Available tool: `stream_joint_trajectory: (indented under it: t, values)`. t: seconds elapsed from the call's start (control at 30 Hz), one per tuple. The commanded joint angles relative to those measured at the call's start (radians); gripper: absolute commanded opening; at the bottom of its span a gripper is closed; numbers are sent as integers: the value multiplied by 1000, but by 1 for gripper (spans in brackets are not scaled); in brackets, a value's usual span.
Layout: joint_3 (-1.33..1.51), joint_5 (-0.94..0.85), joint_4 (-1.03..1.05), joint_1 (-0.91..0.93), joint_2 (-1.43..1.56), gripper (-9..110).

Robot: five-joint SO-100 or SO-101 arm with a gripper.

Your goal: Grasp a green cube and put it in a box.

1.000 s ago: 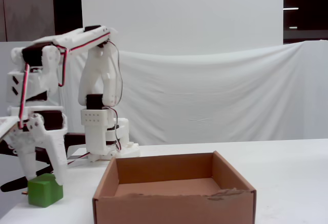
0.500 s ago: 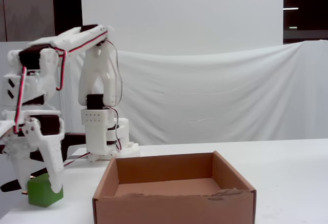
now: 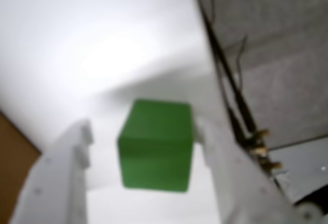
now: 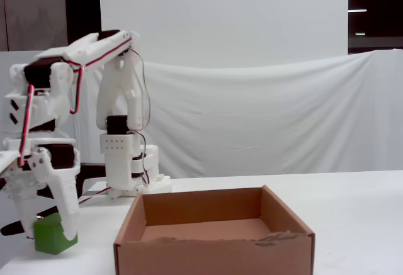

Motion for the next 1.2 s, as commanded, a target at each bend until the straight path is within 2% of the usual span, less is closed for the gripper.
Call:
stream_joint_trajectory:
  t: [0.0,0.8,1.17]
  values:
    - [-34,-2,-14,-8,5,28]
    - [-6,-11,78,-26,41,28]
    - [-3,-11,75,-21,41,16]
